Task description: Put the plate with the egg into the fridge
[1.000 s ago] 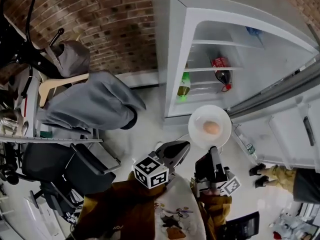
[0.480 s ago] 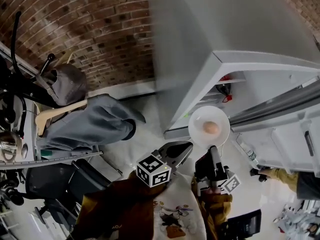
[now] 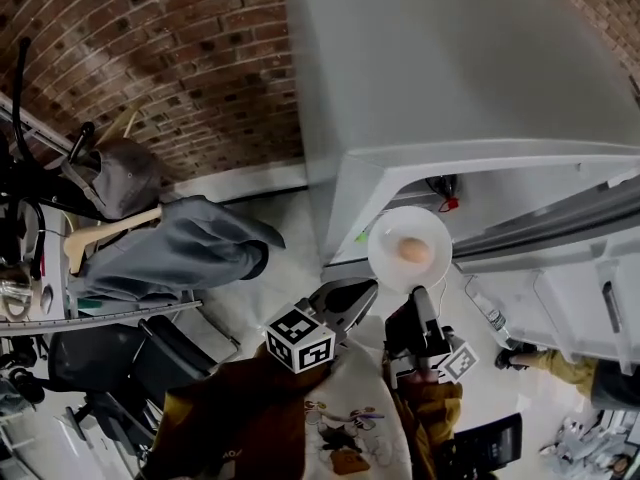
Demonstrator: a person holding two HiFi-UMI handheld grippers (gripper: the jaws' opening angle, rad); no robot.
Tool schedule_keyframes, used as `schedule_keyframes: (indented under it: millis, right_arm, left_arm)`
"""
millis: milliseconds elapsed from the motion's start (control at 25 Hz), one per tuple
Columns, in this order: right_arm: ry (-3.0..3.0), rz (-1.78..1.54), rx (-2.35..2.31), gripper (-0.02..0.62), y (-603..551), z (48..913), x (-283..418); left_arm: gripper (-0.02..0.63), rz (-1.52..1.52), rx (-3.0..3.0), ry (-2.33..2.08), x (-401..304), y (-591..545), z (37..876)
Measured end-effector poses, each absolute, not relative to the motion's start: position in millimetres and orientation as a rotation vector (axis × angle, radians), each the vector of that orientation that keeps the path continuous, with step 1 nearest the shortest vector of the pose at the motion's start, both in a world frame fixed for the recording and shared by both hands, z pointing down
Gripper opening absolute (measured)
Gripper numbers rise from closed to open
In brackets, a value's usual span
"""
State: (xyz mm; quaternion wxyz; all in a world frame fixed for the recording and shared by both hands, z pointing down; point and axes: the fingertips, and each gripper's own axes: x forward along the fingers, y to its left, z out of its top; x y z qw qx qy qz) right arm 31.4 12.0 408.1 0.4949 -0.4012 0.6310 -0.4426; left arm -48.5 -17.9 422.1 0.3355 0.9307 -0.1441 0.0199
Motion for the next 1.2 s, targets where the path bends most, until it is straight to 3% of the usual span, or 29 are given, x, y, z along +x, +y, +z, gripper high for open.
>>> schedule_keyframes:
  millis: [1200]
  right_arm:
    - [1.51,-1.15,-0.884,0.026,-10,434,111]
  left_arm:
    - [0.006,0.046,2.46,-0.583,11,-43,434]
